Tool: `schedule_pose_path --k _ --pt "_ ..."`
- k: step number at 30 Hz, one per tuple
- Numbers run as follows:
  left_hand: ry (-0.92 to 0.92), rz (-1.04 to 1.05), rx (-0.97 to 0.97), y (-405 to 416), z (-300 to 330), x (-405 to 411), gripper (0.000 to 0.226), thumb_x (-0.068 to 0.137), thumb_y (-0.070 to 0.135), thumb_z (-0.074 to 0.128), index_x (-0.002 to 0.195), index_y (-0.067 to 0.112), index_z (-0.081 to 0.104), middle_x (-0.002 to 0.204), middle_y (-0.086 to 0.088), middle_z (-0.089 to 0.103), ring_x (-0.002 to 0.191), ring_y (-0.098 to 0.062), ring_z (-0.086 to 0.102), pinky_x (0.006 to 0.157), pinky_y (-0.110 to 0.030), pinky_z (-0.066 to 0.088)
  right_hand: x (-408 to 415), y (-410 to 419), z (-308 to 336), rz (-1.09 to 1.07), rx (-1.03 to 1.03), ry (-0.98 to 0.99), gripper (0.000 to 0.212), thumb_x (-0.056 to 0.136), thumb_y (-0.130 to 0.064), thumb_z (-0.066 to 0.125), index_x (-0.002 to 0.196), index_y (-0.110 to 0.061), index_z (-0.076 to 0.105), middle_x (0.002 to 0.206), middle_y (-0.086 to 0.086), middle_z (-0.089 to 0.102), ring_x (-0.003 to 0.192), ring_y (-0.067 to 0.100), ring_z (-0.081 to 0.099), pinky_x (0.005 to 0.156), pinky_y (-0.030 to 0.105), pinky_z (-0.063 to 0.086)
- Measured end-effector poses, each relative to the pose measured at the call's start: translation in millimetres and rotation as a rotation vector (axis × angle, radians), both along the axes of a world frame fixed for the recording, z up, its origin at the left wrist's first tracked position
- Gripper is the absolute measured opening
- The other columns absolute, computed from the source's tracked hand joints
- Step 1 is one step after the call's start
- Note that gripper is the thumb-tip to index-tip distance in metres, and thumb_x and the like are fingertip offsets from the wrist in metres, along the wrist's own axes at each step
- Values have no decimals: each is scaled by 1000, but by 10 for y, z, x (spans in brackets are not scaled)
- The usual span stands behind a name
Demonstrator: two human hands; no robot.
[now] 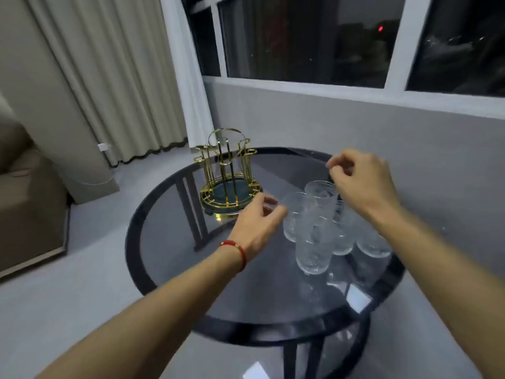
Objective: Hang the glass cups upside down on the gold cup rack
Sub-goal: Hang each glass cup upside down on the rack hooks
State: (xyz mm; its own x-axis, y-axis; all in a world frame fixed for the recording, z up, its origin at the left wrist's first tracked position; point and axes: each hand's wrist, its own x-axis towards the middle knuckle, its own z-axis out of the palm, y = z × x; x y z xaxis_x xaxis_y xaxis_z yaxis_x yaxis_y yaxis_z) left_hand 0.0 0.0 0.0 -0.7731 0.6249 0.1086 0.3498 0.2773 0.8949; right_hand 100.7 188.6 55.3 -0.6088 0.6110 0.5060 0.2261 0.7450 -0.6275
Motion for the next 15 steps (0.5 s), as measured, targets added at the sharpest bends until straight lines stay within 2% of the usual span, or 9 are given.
schedule_pose_path --k 1,3,5,6,9,12,15 --pt "35 -58 -30 -106 14 170 55 80 58 61 123 25 53 109 5 61 94 -11 62 76 -29 54 187 -107 -48 -30 -55 61 20 90 -17 61 94 -21 81 86 0 80 83 23 74 84 37 60" --pt "156 -157 -140 -150 -41 396 78 76 55 74 140 22 42 125 1 54 111 -16 57 93 -33 53 478 -295 -205 -86 -149 145 18 91 -14 63 92 -23 79 85 -4 78 81 19 73 81 35 58" --pt "224 -205 -193 -67 -142 543 95 74 44 82 150 19 30 139 -6 44 127 -22 48 108 -37 44 711 -470 -441 -103 -182 120 17 93 -13 64 91 -26 75 86 -7 76 82 15 71 78 34 57" --pt "222 -189 -178 -13 -169 583 99 74 40 83 152 18 26 144 -9 42 132 -24 45 111 -38 41 761 -491 -554 -120 -220 113 18 94 -12 64 90 -27 73 86 -7 75 82 14 71 78 36 58" --pt "207 -104 -122 146 -266 646 101 74 39 83 153 18 23 152 -11 40 137 -27 43 114 -41 40 788 -467 -688 -153 -352 160 19 94 -14 63 85 -29 71 84 -5 76 78 22 74 78 42 62" --pt "240 -47 -100 268 -378 619 100 74 45 82 152 21 24 154 -8 40 138 -26 43 113 -41 41 673 -483 -625 -184 -356 248 19 94 -24 62 78 -32 69 76 -5 76 68 25 75 63 33 57" --pt "251 -32 -67 298 -383 570 99 69 48 85 148 23 30 143 -6 54 129 -22 53 106 -38 47 534 -518 -590 -90 -402 274 14 94 -24 62 84 -27 71 78 0 76 69 28 74 67 44 62"
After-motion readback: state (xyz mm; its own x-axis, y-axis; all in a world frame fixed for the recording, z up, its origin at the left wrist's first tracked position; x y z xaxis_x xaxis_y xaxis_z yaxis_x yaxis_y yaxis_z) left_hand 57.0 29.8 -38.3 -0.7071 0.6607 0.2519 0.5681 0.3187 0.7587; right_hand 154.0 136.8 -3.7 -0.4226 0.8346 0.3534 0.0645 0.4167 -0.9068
